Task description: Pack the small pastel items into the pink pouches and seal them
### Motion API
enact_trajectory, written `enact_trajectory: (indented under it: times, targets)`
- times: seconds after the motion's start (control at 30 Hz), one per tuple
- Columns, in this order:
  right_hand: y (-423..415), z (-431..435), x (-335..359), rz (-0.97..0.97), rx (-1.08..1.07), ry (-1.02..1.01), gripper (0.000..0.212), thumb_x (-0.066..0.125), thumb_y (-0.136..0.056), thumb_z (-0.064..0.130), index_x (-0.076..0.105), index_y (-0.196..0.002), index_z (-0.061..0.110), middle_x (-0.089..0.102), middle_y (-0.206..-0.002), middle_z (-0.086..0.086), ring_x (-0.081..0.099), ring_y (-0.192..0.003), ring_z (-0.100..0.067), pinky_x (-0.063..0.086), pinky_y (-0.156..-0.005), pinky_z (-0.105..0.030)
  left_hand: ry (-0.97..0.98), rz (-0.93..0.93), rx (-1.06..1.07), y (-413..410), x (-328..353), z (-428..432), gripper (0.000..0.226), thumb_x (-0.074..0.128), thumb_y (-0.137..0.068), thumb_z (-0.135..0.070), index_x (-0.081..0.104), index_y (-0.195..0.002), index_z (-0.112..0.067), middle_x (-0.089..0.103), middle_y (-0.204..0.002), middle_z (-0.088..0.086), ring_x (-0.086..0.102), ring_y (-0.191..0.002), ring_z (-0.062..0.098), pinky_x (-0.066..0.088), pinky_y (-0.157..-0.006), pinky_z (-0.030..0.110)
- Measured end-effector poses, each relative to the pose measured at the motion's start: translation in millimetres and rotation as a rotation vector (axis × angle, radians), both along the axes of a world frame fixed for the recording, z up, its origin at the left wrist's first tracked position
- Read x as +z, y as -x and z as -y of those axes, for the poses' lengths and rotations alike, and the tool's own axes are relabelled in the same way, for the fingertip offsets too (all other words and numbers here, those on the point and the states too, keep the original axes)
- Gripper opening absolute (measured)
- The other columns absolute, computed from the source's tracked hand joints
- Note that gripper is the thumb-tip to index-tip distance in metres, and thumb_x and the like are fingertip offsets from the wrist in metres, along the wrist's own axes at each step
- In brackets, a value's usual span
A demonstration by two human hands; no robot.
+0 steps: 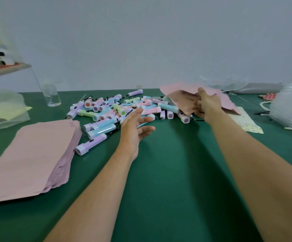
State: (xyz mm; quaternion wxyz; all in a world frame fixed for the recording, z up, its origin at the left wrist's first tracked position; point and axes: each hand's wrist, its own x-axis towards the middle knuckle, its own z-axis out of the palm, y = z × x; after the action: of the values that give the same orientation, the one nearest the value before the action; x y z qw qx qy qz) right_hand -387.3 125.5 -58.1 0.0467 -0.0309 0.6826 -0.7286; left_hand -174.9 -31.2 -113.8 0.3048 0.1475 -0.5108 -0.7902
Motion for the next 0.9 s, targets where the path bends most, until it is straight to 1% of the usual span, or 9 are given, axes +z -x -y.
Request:
enact_trajectory:
  times: [0.13, 0.2, 0.3, 0.4, 0.5, 0.6, 0.7, 0.77, 0.9]
  targets:
    - [-11.9, 1.3, -21.4, 0.01, 0.081, -0.195, 0.048, 0.061, -0.096, 0.05, 0.066, -0.088, 0.003, 0.06, -0.05, -0.002, 0.051, -0.035, -0.014, 0.044, -0.041, -0.021, -0.011, 0.015, 0.03, -1.1, 0.3, -0.7, 0.027, 0.049, -0.11, -0.028, 0.065, -0.131, -0.022, 0.08, -0.089, 0.001, 0.073, -0.064, 0.018, 0.06, -0.06, 0.025]
    - [-22.5, 0.9, -31.9, -0.019, 0.09, -0.188, 0.042, 0.061, -0.093, 0.044, 0.066, -0.084, 0.004, 0.059, -0.051, -0.004, 0.047, -0.036, -0.016, 0.039, -0.041, -0.022, -0.02, 0.016, 0.038, -1.7, 0.6, -1.1, 0.027, 0.049, -0.11, -0.029, 0.066, -0.13, -0.022, 0.08, -0.089, 0.001, 0.073, -0.063, 0.018, 0.059, -0.06, 0.025]
    - [-43.2, 3.4, -42.8, -0.192, 0.057, -0.266, 0.037, 0.056, -0.089, 0.035, 0.065, -0.068, 0.006, 0.061, -0.061, -0.002, 0.04, -0.041, -0.014, 0.036, -0.045, -0.024, -0.007, 0.031, 0.047, -3.3, 2.9, -3.3, 0.028, 0.046, -0.11, -0.029, 0.065, -0.128, -0.022, 0.08, -0.086, 0.003, 0.076, -0.064, 0.023, 0.058, -0.058, 0.025]
    - [-67.4, 8.3, -50.6, -0.433, -0.026, -0.52, 0.035, 0.057, -0.085, 0.036, 0.052, -0.056, 0.018, 0.046, -0.051, 0.01, 0.036, -0.048, -0.014, 0.031, -0.051, -0.026, 0.038, 0.04, 0.093, -7.6, 5.5, -8.3, 0.027, 0.042, -0.11, -0.027, 0.062, -0.128, -0.024, 0.079, -0.082, 0.004, 0.076, -0.062, 0.026, 0.055, -0.054, 0.023]
    - [-84.9, 8.9, -54.2, -0.629, -0.066, -0.937, 0.018, 0.054, -0.09, 0.039, 0.067, -0.091, 0.026, 0.065, -0.09, 0.002, 0.06, -0.085, -0.025, 0.046, -0.068, -0.034, 0.191, -0.003, 0.239, -15.7, 11.6, -12.5, 0.024, 0.041, -0.11, -0.021, 0.055, -0.127, -0.031, 0.079, -0.084, 0.004, 0.073, -0.059, 0.024, 0.046, -0.049, 0.021]
    - [-82.9, 8.1, -58.4, -0.6, 0.04, -1.258, 0.047, 0.045, -0.098, 0.045, 0.054, -0.136, 0.019, 0.054, -0.134, -0.013, 0.047, -0.126, -0.034, 0.04, -0.099, -0.049, 0.471, 0.028, 0.518, -28.5, 29.4, -9.6, 0.028, 0.048, -0.104, -0.021, 0.052, -0.131, -0.028, 0.079, -0.09, -0.007, 0.074, -0.075, 0.015, 0.048, -0.059, 0.025]
    - [-82.4, 11.5, -60.7, -0.536, 0.029, -1.329, 0.051, 0.039, -0.1, 0.05, 0.045, -0.14, 0.017, 0.05, -0.139, -0.019, 0.046, -0.128, -0.038, 0.036, -0.102, -0.052, 0.72, 0.278, 0.876, -47.4, 47.8, 15.9, 0.034, 0.06, -0.096, -0.025, 0.057, -0.13, -0.026, 0.072, -0.117, -0.012, 0.064, -0.11, 0.017, 0.05, -0.089, 0.036]
    - [-82.7, 13.7, -62.1, -0.531, 0.025, -1.302, 0.054, 0.04, -0.101, 0.05, 0.037, -0.144, 0.019, 0.046, -0.141, -0.021, 0.045, -0.128, -0.04, 0.035, -0.101, -0.053, 0.826, 0.609, 0.982, -62.1, 50.5, 41.6, 0.042, 0.064, -0.092, -0.026, 0.058, -0.133, -0.028, 0.058, -0.142, 0.0, 0.047, -0.135, 0.028, 0.035, -0.106, 0.044]
    - [-76.9, 15.4, -61.4, -0.44, 0.111, -1.323, 0.064, 0.036, -0.102, 0.056, 0.023, -0.155, 0.024, 0.025, -0.158, -0.028, 0.026, -0.146, -0.044, 0.025, -0.113, -0.059, 0.809, 1.181, 0.75, -86.9, 48.0, 74.2, 0.073, 0.061, -0.09, -0.021, 0.033, -0.156, -0.011, 0.018, -0.168, 0.029, 0.008, -0.158, 0.046, 0.002, -0.124, 0.069]
